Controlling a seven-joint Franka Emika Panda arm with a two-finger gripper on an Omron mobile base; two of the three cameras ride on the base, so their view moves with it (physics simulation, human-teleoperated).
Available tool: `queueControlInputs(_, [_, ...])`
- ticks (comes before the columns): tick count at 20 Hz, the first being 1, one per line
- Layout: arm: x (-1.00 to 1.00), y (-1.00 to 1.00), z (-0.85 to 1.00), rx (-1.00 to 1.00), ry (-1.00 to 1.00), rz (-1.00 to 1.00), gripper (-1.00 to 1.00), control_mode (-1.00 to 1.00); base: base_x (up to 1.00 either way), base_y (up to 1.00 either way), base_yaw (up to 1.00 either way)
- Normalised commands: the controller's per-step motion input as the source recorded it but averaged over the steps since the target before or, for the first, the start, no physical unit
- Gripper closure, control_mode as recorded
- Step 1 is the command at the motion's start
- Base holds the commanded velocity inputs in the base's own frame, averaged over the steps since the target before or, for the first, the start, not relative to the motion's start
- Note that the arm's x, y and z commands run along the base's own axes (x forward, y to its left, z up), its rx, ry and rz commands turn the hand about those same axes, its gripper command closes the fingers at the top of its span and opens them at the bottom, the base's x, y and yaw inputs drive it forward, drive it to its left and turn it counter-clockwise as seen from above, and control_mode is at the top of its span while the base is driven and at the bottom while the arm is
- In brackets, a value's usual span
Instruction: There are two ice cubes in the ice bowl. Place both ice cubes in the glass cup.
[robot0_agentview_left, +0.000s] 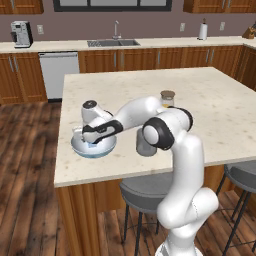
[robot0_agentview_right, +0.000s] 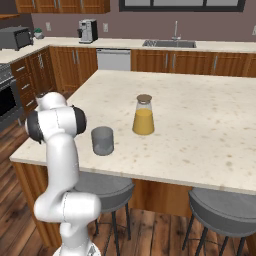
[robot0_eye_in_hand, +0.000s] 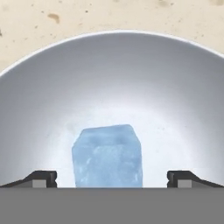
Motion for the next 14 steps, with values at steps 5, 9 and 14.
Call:
queueControlInputs(5, [0.10, 0.09, -0.05, 0.00, 0.00, 0.00, -1.00, -1.00, 0.00, 0.00, 0.00])
queueControlInputs(9, [0.00, 0.01, -0.14, -0.01, 0.00, 0.00, -1.00, -1.00, 0.00, 0.00, 0.00])
queueControlInputs(14, [0.00, 0.00, -0.20, -0.03, 0.00, 0.00, -1.00, -1.00, 0.00, 0.00, 0.00])
